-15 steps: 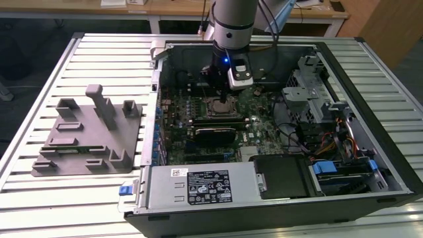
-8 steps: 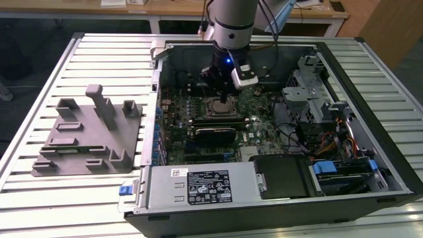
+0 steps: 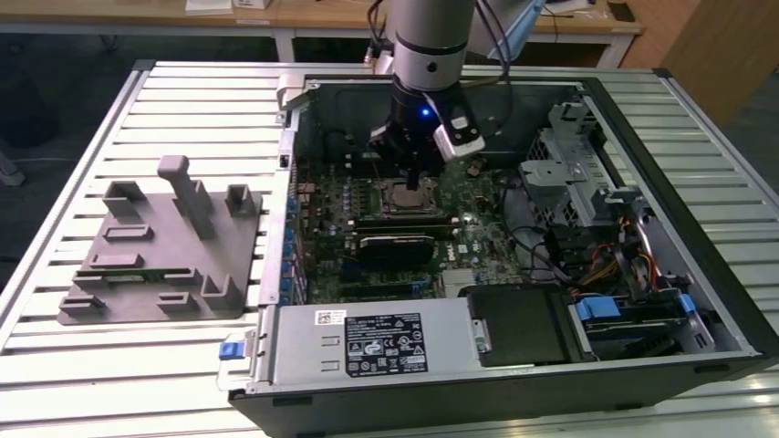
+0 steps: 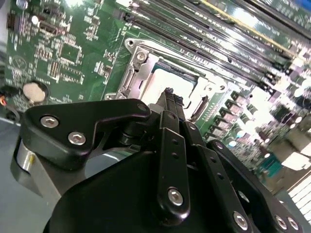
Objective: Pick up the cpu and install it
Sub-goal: 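Close the cpu cover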
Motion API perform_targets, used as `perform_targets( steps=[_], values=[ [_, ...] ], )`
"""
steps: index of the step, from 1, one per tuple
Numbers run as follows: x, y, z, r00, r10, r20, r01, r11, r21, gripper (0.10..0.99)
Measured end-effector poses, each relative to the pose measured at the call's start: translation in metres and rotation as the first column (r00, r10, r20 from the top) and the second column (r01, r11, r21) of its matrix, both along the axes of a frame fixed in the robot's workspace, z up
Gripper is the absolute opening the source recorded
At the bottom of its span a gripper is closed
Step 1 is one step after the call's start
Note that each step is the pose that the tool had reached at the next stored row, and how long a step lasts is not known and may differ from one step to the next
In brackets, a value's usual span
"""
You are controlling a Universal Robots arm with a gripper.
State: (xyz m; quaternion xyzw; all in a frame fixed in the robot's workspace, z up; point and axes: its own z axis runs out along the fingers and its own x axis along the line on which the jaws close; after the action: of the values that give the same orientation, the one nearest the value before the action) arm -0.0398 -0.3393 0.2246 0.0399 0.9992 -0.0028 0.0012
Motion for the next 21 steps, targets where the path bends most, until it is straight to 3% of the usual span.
perform_targets(
  steps=[3, 7, 12, 18, 21],
  values=[
    [0.0, 0.0, -0.0001, 0.9986, 0.054, 0.0, -0.054, 0.9986, 0.0, 0.106],
    [0.0, 0.0, -0.0002, 0.9923, 0.124, 0.0, -0.124, 0.9923, 0.0, 0.106],
    [-0.0002, 0.0, -0.0002, 0.9914, 0.131, 0.0004, -0.131, 0.9914, 0.0, 0.106],
    [-0.0019, 0.0, -0.0007, 0.9919, 0.126, 0.0166, -0.126, 0.992, -0.002, 0.106],
    [-0.0027, -0.0001, -0.0013, 0.9932, 0.115, 0.0192, -0.115, 0.9934, -0.002, 0.106]
  ],
)
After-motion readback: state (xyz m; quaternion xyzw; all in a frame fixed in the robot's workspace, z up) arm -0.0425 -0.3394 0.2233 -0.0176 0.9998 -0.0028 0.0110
